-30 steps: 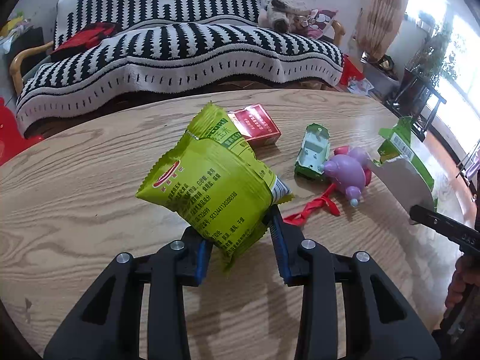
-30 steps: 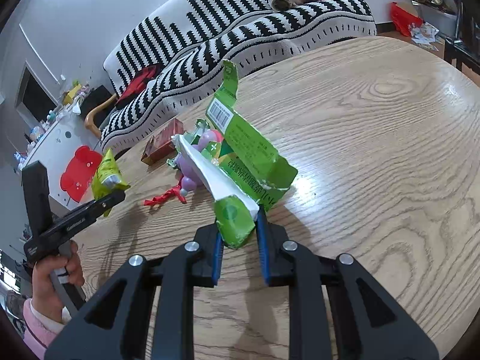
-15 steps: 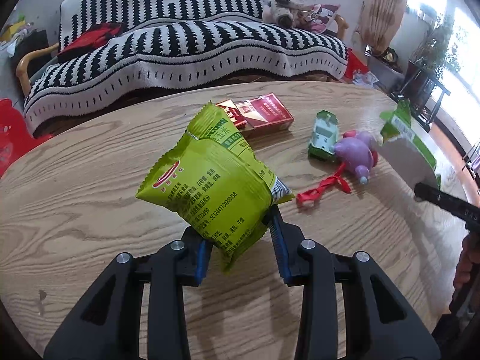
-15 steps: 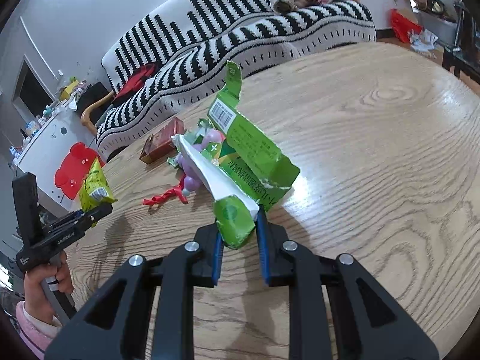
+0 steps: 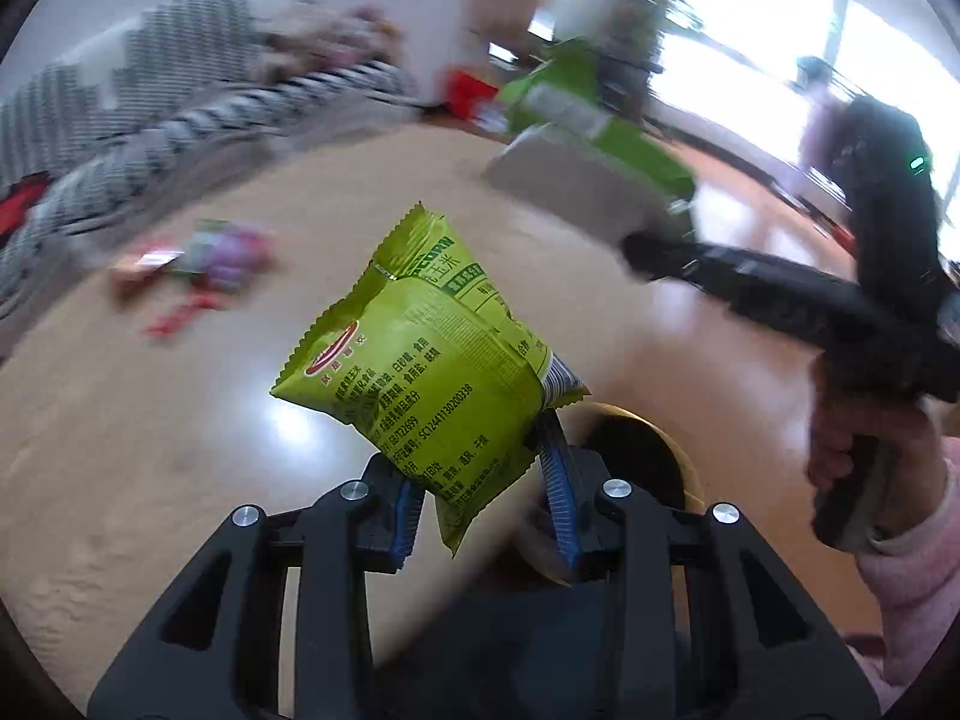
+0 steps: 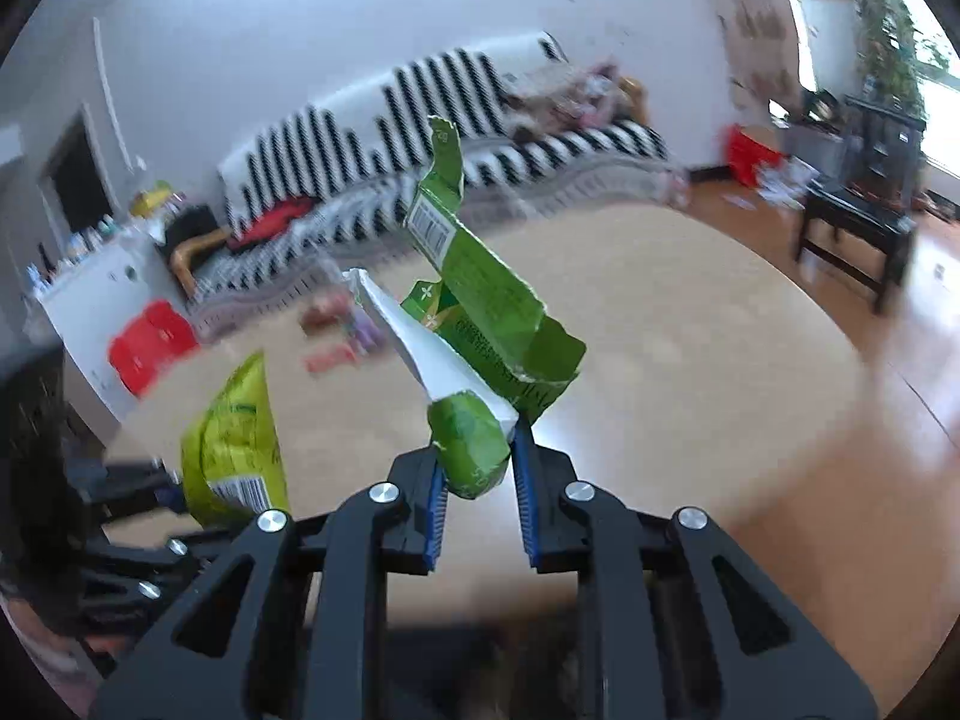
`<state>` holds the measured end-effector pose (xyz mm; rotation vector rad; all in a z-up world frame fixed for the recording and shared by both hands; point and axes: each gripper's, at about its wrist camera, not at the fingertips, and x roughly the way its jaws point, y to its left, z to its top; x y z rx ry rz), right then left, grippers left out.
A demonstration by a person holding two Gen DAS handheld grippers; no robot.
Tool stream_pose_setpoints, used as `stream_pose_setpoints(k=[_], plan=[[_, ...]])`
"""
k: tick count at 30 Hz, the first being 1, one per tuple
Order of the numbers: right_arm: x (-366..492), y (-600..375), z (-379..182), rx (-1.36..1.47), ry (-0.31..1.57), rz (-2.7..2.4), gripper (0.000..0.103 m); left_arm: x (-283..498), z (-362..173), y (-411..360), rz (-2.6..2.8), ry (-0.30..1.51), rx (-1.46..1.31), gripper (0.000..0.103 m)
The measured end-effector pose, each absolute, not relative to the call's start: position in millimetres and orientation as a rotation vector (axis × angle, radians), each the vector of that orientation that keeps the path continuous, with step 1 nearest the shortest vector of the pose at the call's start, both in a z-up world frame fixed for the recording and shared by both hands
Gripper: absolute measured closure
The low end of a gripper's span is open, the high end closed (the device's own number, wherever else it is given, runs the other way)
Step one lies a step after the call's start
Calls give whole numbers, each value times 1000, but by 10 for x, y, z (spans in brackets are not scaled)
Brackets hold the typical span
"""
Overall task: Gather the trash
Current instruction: 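Carry the snack bag to the bin and open the left gripper while the right gripper drops the wrapper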
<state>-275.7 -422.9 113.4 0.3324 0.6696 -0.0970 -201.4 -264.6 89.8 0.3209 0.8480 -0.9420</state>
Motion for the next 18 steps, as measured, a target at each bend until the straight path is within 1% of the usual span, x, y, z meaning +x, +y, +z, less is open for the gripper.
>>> stream_pose_setpoints(k=[3, 5, 8, 11, 18], plan=[[-3344, -4466, 783, 344, 764, -177, 83, -2414, 702, -3011, -1032, 913, 415, 68], [-3704, -4674, 440, 436, 827, -216, 83, -2577, 553, -3214, -1031, 932, 489, 68], [-4033, -4819, 13, 558, 890, -220, 83, -2688, 263, -3464, -1045, 1025, 551, 68], [-4115, -4884, -271, 621, 925, -215, 83, -2780, -2, -3686, -1045, 1078, 633, 68], [-4161, -4935, -497, 658, 945, -212, 83, -2717, -226, -3918, -1049, 1135, 656, 68]])
